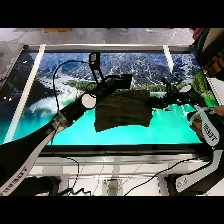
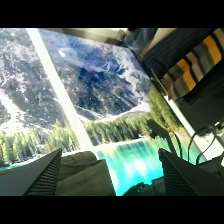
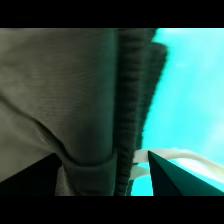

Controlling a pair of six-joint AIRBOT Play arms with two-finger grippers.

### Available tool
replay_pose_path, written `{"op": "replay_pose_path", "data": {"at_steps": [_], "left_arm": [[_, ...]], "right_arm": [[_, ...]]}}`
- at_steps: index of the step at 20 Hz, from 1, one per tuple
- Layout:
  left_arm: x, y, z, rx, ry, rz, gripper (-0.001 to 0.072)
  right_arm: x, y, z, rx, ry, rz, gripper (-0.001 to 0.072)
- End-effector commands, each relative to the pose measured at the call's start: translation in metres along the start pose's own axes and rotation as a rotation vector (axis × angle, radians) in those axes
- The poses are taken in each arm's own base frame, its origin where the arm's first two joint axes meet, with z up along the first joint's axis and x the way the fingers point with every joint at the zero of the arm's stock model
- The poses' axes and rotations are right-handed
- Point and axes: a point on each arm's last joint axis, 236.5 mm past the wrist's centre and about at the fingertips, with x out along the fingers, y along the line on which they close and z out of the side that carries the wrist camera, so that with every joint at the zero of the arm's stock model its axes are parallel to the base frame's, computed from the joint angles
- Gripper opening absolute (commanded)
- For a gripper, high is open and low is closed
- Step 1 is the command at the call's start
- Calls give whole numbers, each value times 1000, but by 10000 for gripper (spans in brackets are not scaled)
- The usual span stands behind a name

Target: Fold the clothes and pants, and hang the long-sleeved shirts on hangers.

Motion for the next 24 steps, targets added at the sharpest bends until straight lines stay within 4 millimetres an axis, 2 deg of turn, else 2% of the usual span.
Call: {"op": "replay_pose_path", "data": {"at_steps": [1, 3, 6, 10, 11, 12, 13, 14, 15, 16, 17, 18, 19, 21, 23, 24], "left_arm": [[3, 3, -4, 4, 7, 6, 709], [3, 5, -3, 5, 5, 9, 709], [3, 5, -3, 50, 7, 10, 709], [3, 6, -4, 140, 12, 13, 698], [3, 7, -6, 184, 19, 14, 698], [2, 9, -8, 224, 33, 17, 695], [2, 13, -10, 250, 51, 20, 632], [0, 18, -10, 265, 68, 26, 538], [-3, 26, -8, 280, 82, 36, 478], [-8, 33, -2, 292, 88, 48, 475], [-15, 42, 7, 307, 96, 62, 417], [-26, 51, 18, 336, 107, 81, 236], [-39, 61, 27, 381, 133, 104, 22], [-78, 89, 42, 457, 221, 173, 16], [-126, 116, 48, 448, 332, 240, 16], [-152, 125, 50, 425, 380, 269, 16]], "right_arm": [[14, -23, 2, 157, -17, -85, 597], [29, -10, -19, 222, 78, 7, 593], [42, 53, -40, 195, 194, 286, 587], [59, 123, -41, 80, 185, 435, 587], [67, 136, -40, 53, 173, 438, 543], [75, 148, -39, 43, 161, 435, 432], [83, 160, -40, 33, 152, 435, 265], [90, 173, -41, 27, 145, 442, 65], [93, 186, -42, 26, 142, 461, 35], [93, 199, -43, 15, 146, 483, 34], [89, 208, -40, -5, 143, 498, 34], [81, 216, -35, -33, 144, 520, 34], [66, 222, -26, -63, 138, 548, 33], [20, 224, 3, -65, 92, 584, 34], [-39, 210, 42, 4, -25, 574, 34], [-76, 198, 60, 29, -107, 561, 34]]}}
